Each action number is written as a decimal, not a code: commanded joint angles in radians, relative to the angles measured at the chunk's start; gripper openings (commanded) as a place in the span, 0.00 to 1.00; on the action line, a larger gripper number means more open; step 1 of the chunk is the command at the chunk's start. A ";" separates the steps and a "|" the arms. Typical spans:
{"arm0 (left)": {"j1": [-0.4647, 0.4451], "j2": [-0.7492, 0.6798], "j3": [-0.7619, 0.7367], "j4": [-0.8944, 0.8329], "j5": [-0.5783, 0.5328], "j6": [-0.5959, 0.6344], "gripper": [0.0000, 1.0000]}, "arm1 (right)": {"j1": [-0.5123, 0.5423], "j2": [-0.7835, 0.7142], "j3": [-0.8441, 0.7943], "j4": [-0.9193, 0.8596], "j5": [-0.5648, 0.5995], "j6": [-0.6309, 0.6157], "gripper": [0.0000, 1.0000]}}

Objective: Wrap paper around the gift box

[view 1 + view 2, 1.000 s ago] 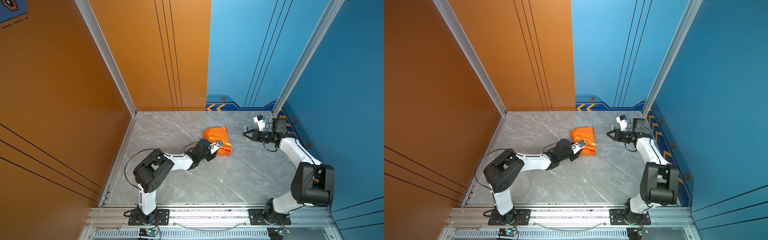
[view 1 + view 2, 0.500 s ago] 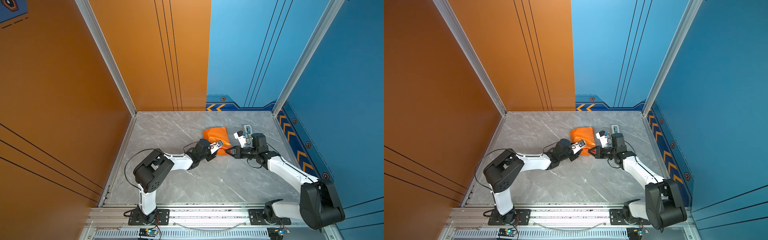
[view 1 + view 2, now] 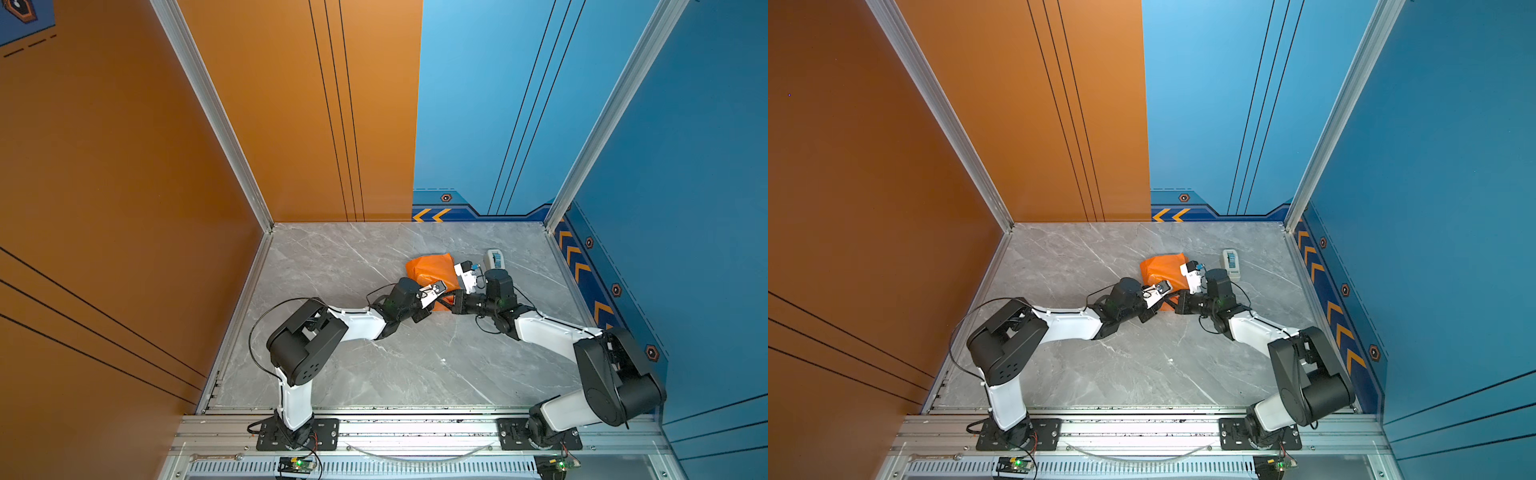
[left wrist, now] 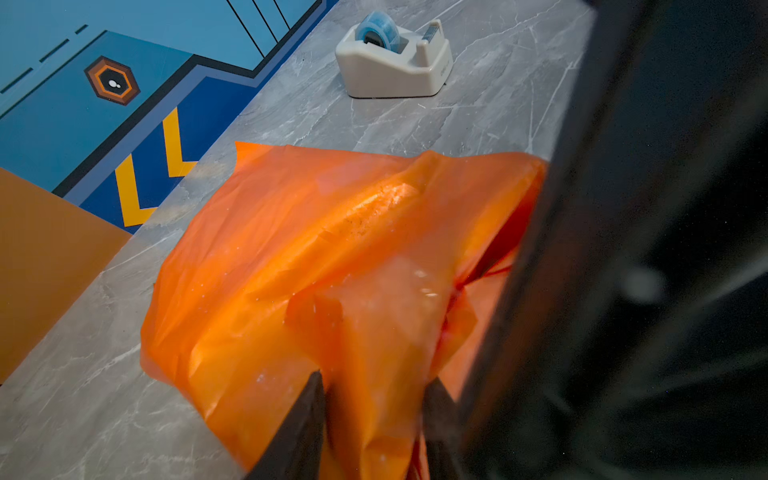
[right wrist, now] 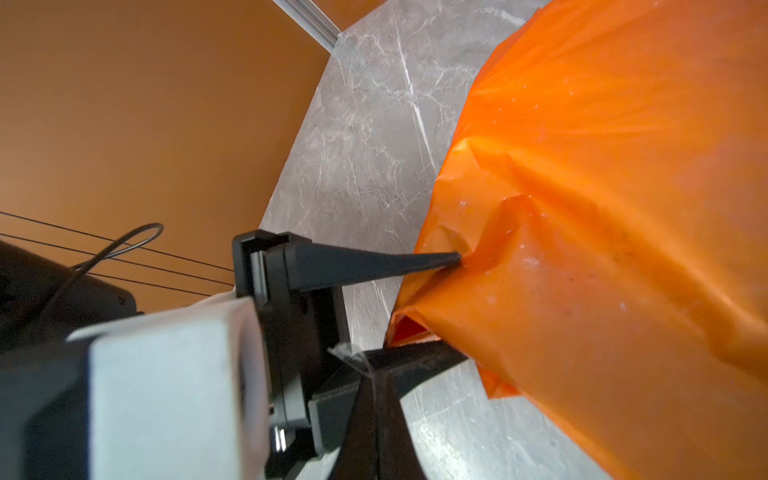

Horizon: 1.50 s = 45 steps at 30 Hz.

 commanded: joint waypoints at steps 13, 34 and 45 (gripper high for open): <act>0.013 0.030 -0.049 -0.223 0.026 -0.011 0.39 | -0.013 0.116 0.030 0.160 0.058 -0.010 0.00; 0.012 0.028 -0.054 -0.225 0.027 -0.013 0.39 | -0.031 0.172 0.065 0.190 0.107 -0.076 0.06; 0.011 0.028 -0.056 -0.226 0.024 -0.014 0.39 | -0.046 0.197 0.093 0.162 0.122 -0.094 0.09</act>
